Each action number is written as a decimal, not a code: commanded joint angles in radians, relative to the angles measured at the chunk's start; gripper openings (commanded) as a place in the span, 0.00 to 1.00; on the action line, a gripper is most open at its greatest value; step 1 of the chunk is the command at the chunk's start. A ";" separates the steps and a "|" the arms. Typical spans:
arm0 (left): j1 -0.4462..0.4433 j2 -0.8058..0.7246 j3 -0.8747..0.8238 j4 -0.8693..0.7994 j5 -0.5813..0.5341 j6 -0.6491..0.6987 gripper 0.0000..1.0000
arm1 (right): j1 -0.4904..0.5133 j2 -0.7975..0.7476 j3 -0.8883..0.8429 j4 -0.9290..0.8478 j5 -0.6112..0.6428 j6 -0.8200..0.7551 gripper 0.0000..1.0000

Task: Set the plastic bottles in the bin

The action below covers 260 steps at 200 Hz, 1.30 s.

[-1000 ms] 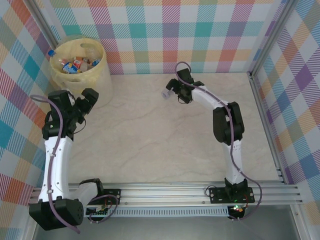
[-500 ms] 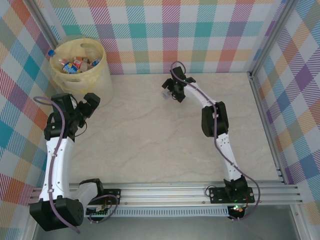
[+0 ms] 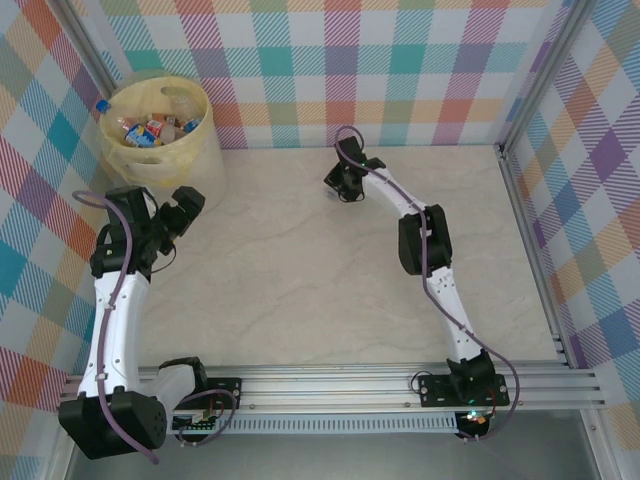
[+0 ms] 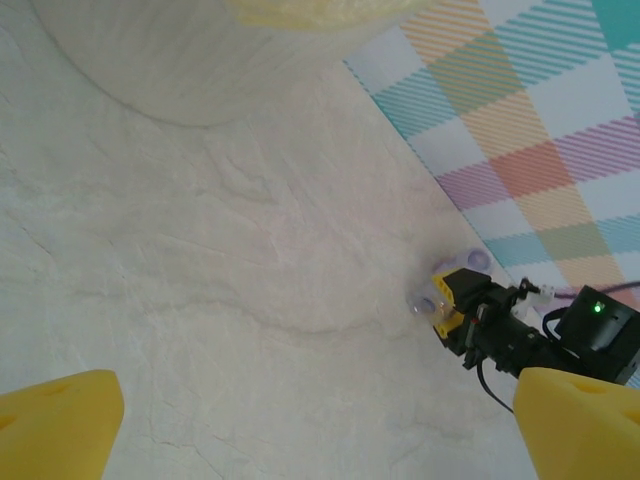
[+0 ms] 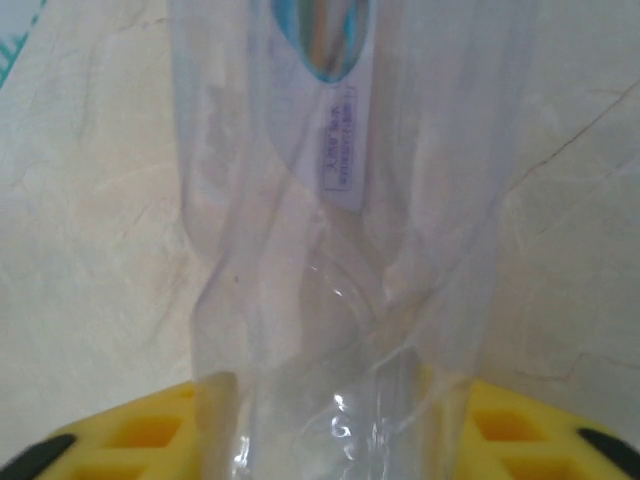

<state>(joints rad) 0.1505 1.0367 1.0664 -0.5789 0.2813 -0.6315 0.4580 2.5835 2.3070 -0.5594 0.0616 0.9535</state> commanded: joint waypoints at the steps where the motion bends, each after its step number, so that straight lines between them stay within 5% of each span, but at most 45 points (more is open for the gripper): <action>1: -0.037 -0.010 -0.033 0.062 0.089 0.009 1.00 | 0.024 -0.143 -0.126 0.094 -0.034 -0.147 0.36; 66: -0.203 0.057 -0.088 0.264 0.324 -0.026 1.00 | 0.054 -0.591 -0.689 0.259 -0.274 -0.454 0.33; 126: -0.402 0.194 -0.049 0.412 0.262 -0.084 1.00 | 0.082 -0.945 -1.129 0.532 -0.475 -0.588 0.37; 151: -0.443 0.232 -0.060 0.559 0.316 -0.126 1.00 | 0.098 -0.991 -1.162 0.529 -0.568 -0.650 0.37; 177: -0.501 0.270 -0.006 0.514 0.309 -0.064 1.00 | 0.115 -1.006 -1.165 0.538 -0.644 -0.677 0.38; 208: -0.531 0.280 0.002 0.482 0.166 -0.071 1.00 | 0.141 -1.004 -1.150 0.552 -0.700 -0.697 0.40; 260: -0.537 0.372 0.047 0.521 0.225 -0.104 1.00 | 0.190 -0.988 -1.097 0.467 -0.720 -0.774 0.40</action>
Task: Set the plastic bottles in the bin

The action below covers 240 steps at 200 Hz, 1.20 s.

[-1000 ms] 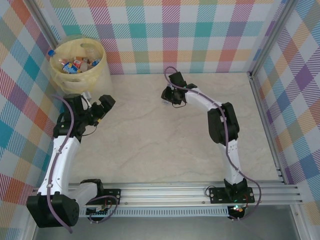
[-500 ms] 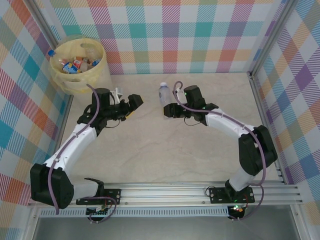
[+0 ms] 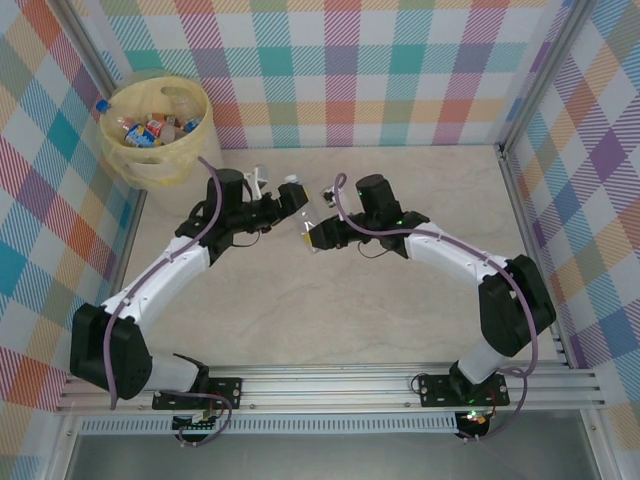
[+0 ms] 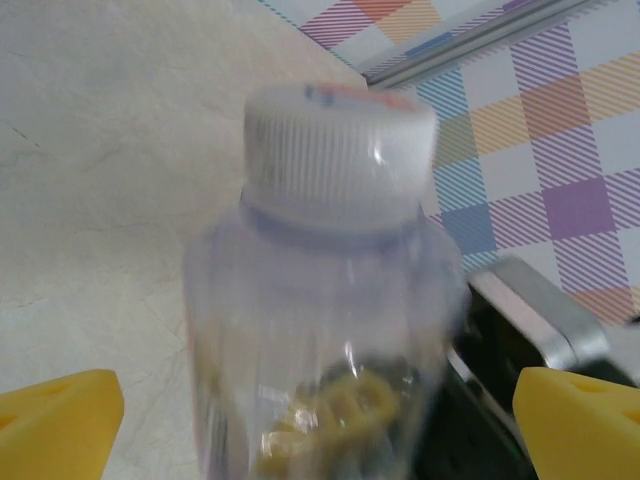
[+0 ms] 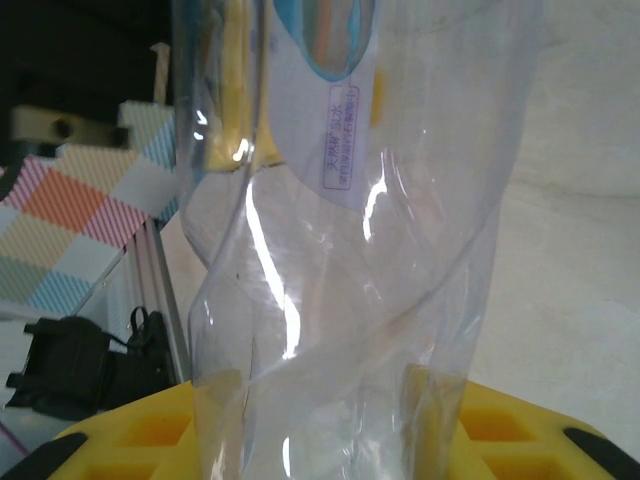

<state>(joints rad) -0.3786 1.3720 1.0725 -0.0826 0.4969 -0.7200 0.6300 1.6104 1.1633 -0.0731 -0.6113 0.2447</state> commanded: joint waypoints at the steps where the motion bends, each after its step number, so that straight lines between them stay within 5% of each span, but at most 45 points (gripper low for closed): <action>1: -0.008 0.037 0.040 0.024 0.010 -0.017 1.00 | 0.018 -0.015 0.047 -0.020 -0.047 -0.065 0.40; 114: -0.016 0.070 0.056 0.023 0.055 -0.029 0.60 | 0.028 0.011 0.111 -0.111 -0.028 -0.093 0.45; 206: -0.008 0.079 0.098 -0.050 -0.051 -0.039 0.55 | 0.028 -0.039 0.106 -0.143 0.042 -0.091 1.00; 240: 0.022 0.056 0.108 -0.090 -0.087 -0.039 0.54 | 0.028 -0.076 0.096 -0.157 0.109 -0.097 1.00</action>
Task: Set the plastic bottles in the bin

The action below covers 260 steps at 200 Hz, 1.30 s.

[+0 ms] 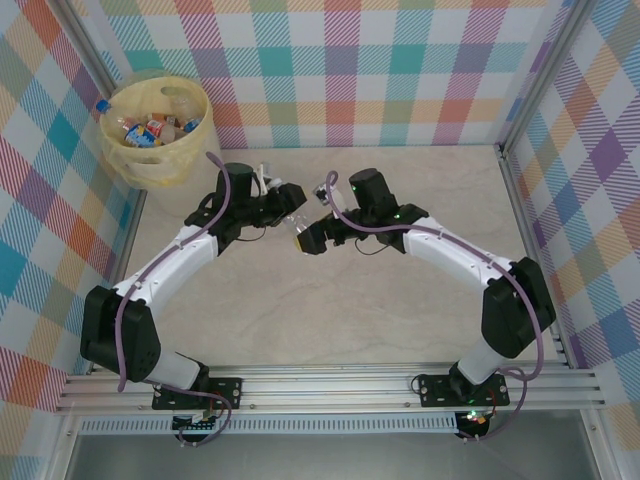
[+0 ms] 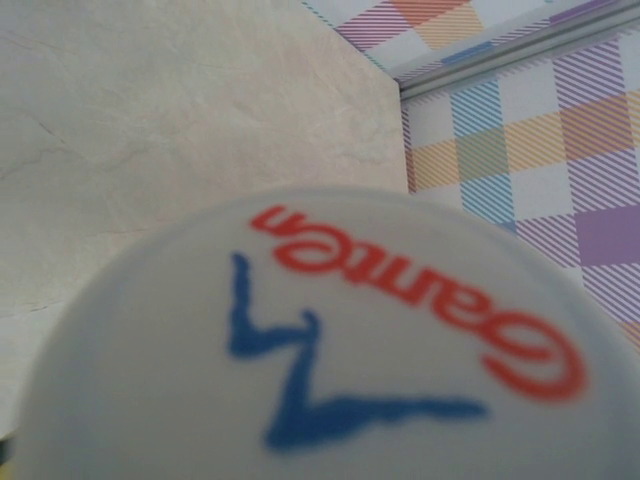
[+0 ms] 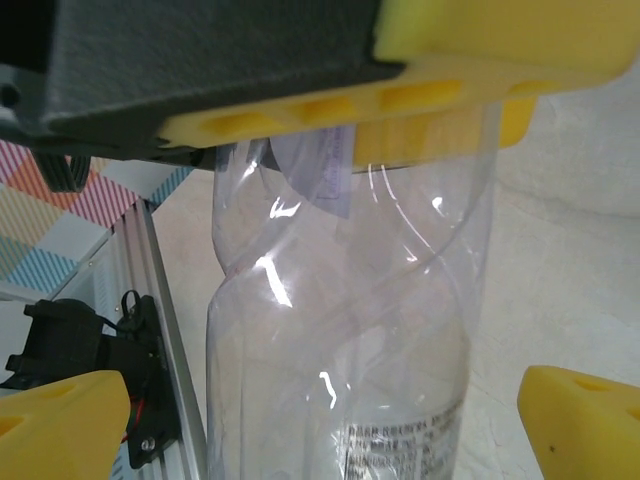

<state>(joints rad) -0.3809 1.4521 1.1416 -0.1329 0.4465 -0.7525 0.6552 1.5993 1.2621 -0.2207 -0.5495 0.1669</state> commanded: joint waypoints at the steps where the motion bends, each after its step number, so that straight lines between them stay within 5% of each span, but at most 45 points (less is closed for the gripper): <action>1: 0.025 -0.024 0.041 -0.042 -0.038 -0.006 0.54 | 0.003 -0.067 -0.004 -0.008 0.051 -0.019 1.00; 47: 0.090 -0.061 0.131 -0.223 -0.179 0.090 0.52 | 0.003 -0.205 -0.091 0.109 0.225 0.028 1.00; 113: 0.227 -0.077 0.285 -0.195 -0.366 0.153 0.52 | 0.003 -0.341 -0.167 0.163 0.420 0.074 1.00; 185: 0.373 0.029 0.560 -0.153 -0.581 0.285 0.54 | 0.003 -0.358 -0.181 0.120 0.472 0.082 1.00; 227: 0.414 0.124 0.644 0.024 -0.848 0.439 0.55 | 0.003 -0.354 -0.188 0.113 0.494 0.079 1.00; 260: 0.456 0.232 0.727 0.115 -0.904 0.508 0.55 | 0.002 -0.336 -0.184 0.106 0.501 0.079 1.00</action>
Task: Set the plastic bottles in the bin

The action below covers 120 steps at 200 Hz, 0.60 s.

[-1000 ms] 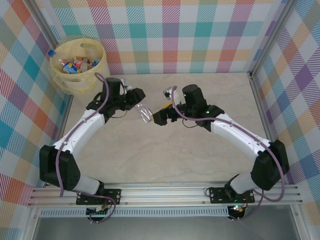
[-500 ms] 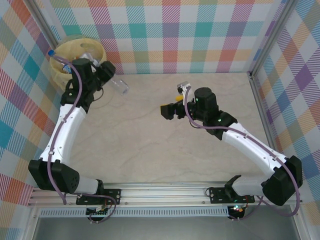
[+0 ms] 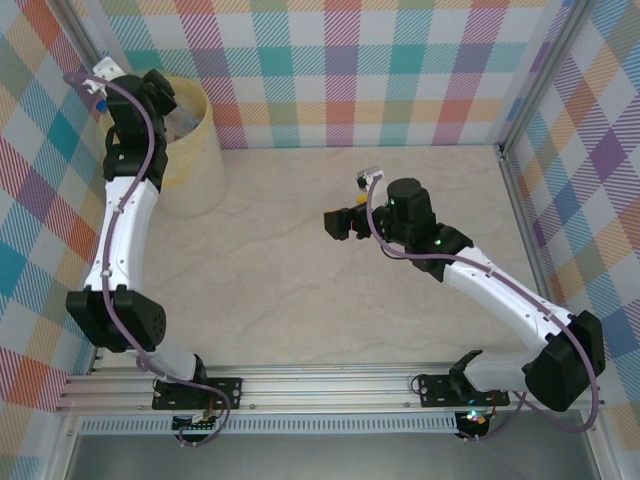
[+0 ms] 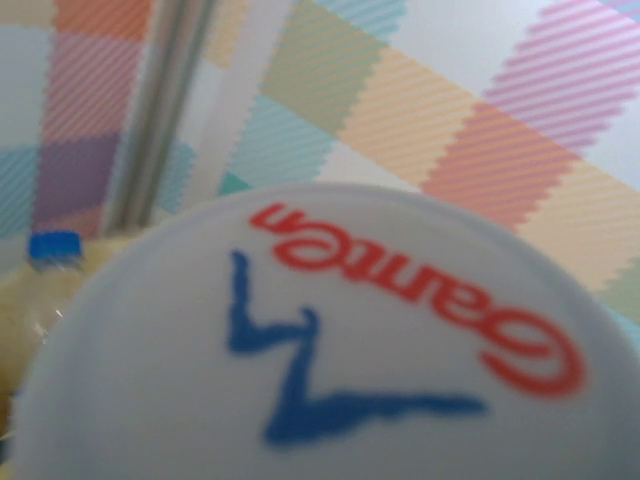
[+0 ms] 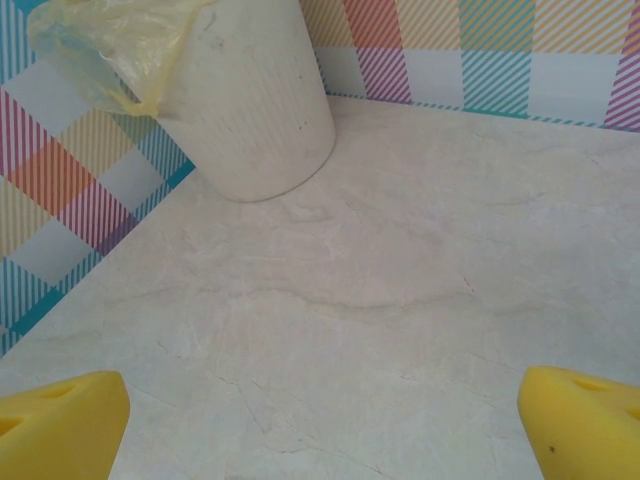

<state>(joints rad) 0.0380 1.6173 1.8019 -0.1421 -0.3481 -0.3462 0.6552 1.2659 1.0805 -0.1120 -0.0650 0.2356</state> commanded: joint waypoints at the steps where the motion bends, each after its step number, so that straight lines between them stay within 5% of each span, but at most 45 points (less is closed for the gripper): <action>1: 0.038 0.071 0.068 0.127 -0.110 0.107 0.55 | 0.003 -0.002 -0.002 -0.003 0.016 0.010 1.00; 64: 0.085 0.417 0.417 0.076 -0.088 0.280 0.55 | 0.002 0.047 -0.002 -0.006 0.040 0.002 1.00; 120: 0.101 0.532 0.687 -0.293 -0.005 0.072 0.54 | 0.001 0.161 0.073 -0.043 0.043 -0.028 1.00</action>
<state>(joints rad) 0.1146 2.1498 2.3325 -0.2539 -0.3977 -0.1822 0.6552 1.3861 1.0920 -0.1253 -0.0219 0.2253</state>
